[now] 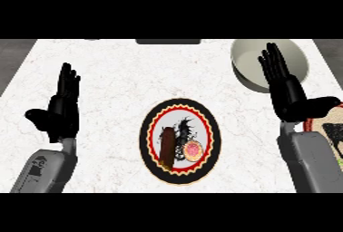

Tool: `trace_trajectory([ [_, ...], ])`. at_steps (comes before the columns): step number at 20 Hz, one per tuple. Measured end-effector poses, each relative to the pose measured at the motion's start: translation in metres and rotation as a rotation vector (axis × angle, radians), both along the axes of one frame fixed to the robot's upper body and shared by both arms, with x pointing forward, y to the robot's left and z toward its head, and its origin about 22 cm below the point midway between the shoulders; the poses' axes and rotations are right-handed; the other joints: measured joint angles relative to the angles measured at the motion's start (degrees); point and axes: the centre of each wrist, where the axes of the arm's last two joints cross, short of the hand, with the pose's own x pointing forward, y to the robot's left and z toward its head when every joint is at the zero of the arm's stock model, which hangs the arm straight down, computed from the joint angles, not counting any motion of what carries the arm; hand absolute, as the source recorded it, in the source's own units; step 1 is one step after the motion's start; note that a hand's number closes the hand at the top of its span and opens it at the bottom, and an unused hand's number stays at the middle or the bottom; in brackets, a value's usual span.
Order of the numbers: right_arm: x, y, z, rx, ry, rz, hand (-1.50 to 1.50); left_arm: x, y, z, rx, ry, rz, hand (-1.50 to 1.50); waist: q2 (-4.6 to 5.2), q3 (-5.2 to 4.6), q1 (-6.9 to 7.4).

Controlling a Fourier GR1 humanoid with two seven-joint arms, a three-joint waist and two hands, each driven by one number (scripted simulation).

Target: Pick the cupcake from the plate and place it in the bowl

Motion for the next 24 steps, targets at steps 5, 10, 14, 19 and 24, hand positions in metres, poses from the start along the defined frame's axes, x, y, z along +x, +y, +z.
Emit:
trace_trajectory([
  [5,-0.016,0.033,-0.001,-0.048,0.048,0.026,1.50,-0.008,-0.014,0.004,0.046,0.050,-0.213,0.00,-0.25,-0.38,-0.86],
  [10,-0.035,0.048,-0.025,-0.315,0.136,-0.029,-1.50,-0.023,-0.037,-0.005,0.070,0.127,-0.451,0.00,-0.40,-0.77,-1.46],
  [14,-0.059,0.085,-0.048,-0.349,0.163,-0.017,-1.50,-0.031,-0.042,-0.004,0.059,0.154,-0.552,0.00,-0.17,-0.59,-0.87],
  [19,-0.055,0.104,-0.033,-0.617,0.162,0.043,-1.50,-0.033,-0.040,-0.001,0.065,0.164,-0.597,0.00,-0.15,-0.58,-0.36],
  [24,-0.039,0.109,-0.004,-0.939,0.257,0.096,-1.50,-0.035,-0.037,-0.003,0.064,0.169,-0.604,0.00,-0.22,-0.67,-0.11],
])
